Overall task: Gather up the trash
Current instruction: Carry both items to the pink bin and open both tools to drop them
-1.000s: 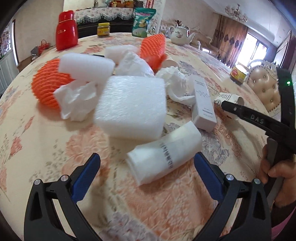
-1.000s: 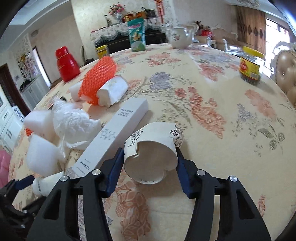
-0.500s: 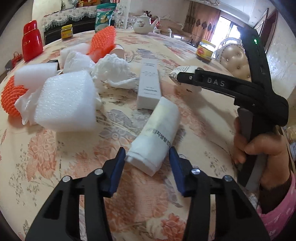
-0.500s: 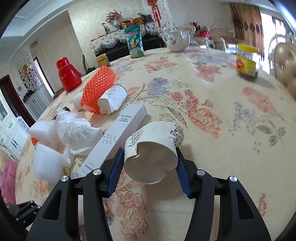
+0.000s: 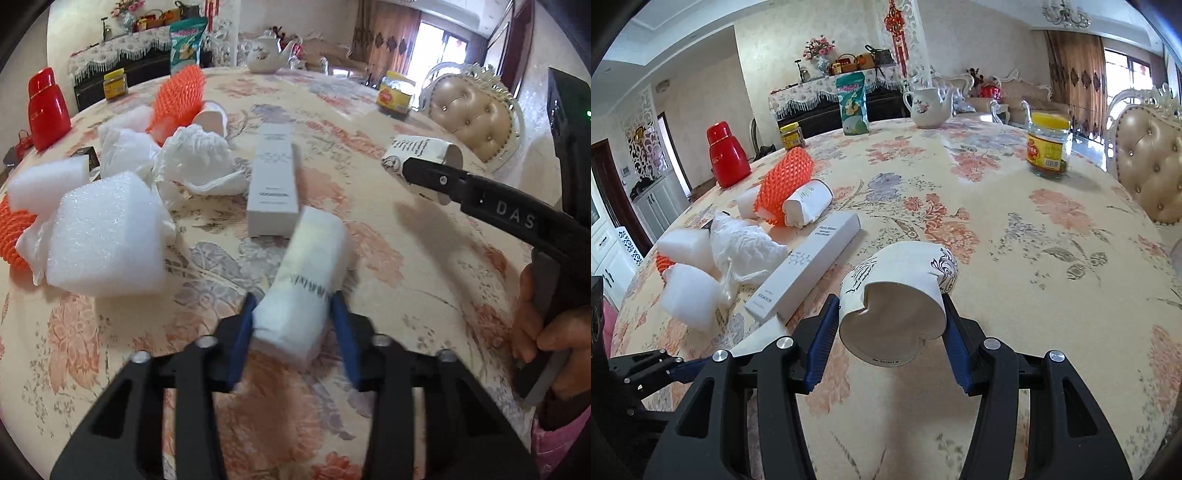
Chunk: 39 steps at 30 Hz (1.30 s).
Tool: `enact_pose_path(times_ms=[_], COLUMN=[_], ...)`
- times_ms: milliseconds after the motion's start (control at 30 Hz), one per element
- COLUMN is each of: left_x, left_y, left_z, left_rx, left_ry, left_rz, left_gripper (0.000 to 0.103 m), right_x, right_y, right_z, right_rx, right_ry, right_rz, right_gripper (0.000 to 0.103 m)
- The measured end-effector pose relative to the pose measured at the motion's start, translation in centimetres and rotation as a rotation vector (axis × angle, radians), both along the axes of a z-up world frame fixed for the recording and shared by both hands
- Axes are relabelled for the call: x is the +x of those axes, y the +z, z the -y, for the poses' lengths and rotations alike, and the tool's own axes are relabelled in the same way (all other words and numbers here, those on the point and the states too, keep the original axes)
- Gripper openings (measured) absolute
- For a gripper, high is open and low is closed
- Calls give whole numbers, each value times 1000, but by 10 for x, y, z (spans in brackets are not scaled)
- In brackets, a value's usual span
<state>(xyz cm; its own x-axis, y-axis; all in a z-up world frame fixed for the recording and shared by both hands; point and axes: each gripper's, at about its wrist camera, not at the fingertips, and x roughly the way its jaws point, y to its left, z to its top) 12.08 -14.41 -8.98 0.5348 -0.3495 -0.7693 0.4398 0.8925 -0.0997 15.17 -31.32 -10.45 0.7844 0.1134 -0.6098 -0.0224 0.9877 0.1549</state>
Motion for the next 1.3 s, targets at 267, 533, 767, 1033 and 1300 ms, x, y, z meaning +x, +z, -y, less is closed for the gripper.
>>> enact_pose_path(times_ms=[267,533,767,1033,1300], left_x=[-31,-71,-98,-123,-153], left_y=[14,29,40,47,58], left_z=[-38,-91,-148,-215,-296], left_rx=[-62,-110,-118,-127,-52], left_ry=[76,171,310,461,640], left_rz=[53,170,287,376,451], left_gripper=[24,24,24,24,24], right_x=[-29,-55,-71,-72,-60], right_y=[10,13,20,26,37], right_z=[-32,-85,-136,-206,-297], right_rx=[-26,-47,-75,-123,-107], right_ry=[107,220,314,457,673], right_rz=[57,94,139,156,172], right_gripper=[52,52,52,52,52])
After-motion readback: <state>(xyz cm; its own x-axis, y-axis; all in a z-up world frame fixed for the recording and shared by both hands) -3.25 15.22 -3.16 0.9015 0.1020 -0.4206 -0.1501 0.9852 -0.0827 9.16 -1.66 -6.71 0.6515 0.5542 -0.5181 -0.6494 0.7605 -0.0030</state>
